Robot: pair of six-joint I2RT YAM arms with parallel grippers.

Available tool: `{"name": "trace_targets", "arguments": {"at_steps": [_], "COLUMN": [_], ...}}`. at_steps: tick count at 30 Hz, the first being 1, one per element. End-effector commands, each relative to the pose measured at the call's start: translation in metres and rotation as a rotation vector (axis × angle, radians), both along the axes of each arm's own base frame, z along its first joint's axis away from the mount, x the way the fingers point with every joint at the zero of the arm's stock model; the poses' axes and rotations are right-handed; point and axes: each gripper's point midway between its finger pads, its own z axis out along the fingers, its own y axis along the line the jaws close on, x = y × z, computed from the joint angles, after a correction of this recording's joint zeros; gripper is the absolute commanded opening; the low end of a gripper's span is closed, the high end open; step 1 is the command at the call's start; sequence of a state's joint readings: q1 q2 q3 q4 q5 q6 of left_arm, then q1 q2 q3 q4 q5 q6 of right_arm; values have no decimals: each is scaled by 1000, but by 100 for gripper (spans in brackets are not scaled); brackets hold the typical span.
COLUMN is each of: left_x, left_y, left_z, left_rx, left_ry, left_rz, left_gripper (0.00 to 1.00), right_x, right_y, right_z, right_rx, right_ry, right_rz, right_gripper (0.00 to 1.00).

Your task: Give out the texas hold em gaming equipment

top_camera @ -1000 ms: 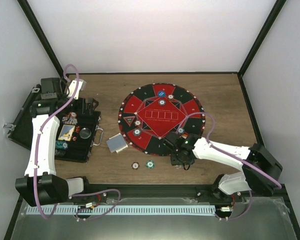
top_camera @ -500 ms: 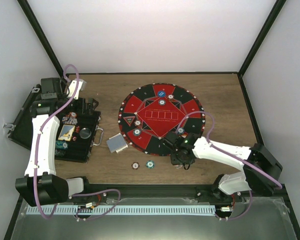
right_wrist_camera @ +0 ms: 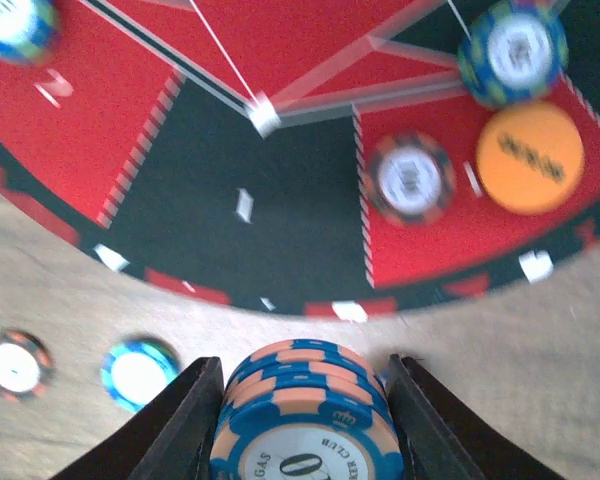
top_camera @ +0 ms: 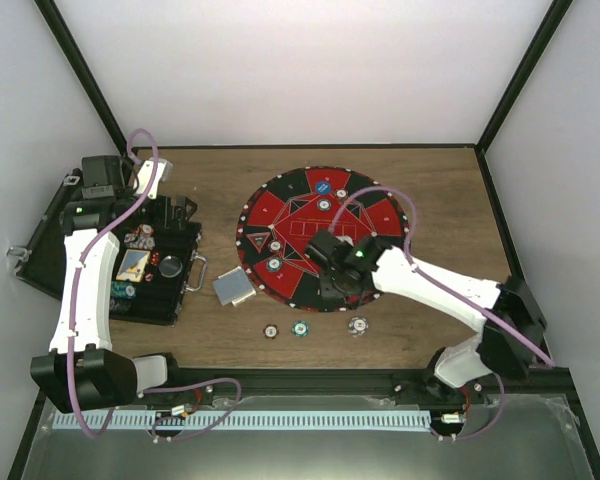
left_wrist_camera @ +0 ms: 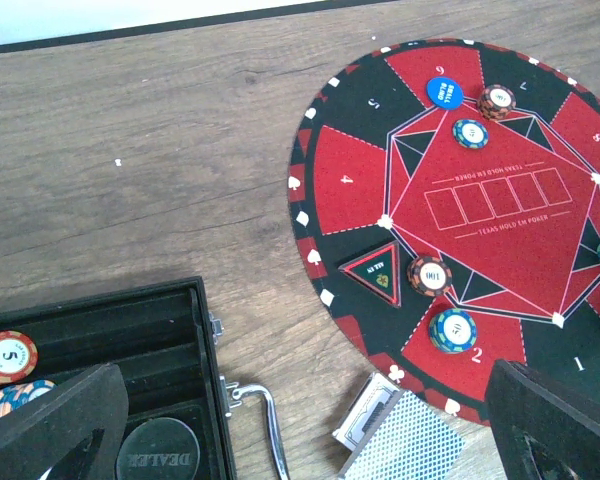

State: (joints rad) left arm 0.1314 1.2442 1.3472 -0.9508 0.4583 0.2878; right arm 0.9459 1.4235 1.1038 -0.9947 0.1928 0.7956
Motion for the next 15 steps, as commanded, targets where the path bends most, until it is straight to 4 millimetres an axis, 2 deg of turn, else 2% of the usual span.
{"name": "trace_targets", "arguments": {"at_steps": [1,8,14,15], "left_x": [1,-1,-2,-2], "left_y": [0,-1,-2,-3], "left_z": [4,8,11,10], "left_rx": [-13,-21,-30,-32], "left_ry": [-17,-19,-23,-21], "left_rz": [3,1,1,0], "left_gripper": [100,100,100,100], "right_x": [45,133,198,206], "right_y": [39,94,132,136], "right_z": [23,24,5,-3], "right_rx": [-12,29,36,31], "right_ry": [-109,-176,-195,-191], "right_rz": [69,132,172,177], "right_gripper": [28,27,27,27]}}
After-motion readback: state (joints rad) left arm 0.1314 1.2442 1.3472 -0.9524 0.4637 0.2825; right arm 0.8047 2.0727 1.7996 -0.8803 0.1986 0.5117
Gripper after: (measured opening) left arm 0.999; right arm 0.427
